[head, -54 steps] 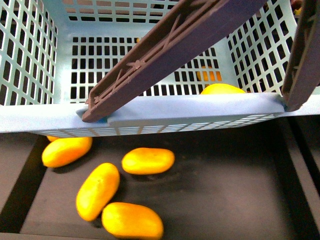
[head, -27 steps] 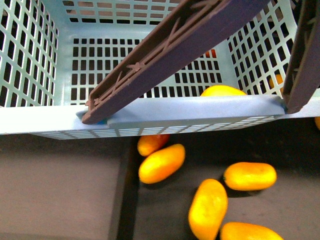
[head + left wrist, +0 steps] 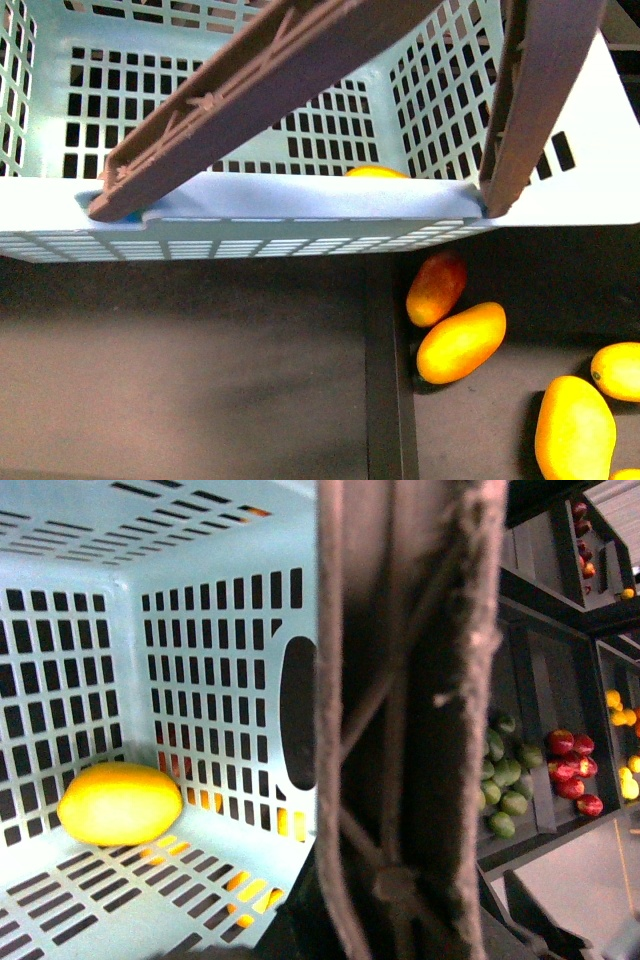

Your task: Pick lemon and mango into basket

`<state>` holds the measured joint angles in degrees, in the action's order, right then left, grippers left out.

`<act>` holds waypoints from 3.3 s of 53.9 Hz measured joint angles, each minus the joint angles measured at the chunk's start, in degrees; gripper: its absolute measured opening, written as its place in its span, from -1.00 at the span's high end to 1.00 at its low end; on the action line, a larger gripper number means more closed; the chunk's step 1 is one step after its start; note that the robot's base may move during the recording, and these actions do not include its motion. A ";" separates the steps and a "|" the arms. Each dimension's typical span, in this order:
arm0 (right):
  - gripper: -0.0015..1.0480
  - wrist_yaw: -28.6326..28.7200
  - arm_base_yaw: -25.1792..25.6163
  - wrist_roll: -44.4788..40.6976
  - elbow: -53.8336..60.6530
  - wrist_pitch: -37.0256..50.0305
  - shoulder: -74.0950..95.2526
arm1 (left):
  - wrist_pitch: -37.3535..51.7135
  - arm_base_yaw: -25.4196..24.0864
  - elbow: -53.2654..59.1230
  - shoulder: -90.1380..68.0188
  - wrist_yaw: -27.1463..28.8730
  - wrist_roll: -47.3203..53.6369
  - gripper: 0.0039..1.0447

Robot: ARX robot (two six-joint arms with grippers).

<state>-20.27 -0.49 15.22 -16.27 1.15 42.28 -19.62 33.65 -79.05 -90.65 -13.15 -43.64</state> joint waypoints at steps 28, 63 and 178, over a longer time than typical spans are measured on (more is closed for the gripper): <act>-0.83 11.80 24.17 12.90 -22.80 6.71 54.12 | 0.00 0.96 -0.02 0.00 -1.68 -1.16 0.93; -0.83 20.39 17.90 24.70 -26.38 13.77 82.01 | 0.00 0.81 -0.02 0.00 -1.46 -0.81 0.93; -0.16 45.51 22.77 -12.22 -20.83 3.21 32.33 | 0.00 0.79 -0.02 0.00 -1.27 -0.79 0.93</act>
<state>25.23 22.28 3.01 -37.10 4.36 74.61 -19.62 34.44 -79.07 -90.65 -14.41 -44.42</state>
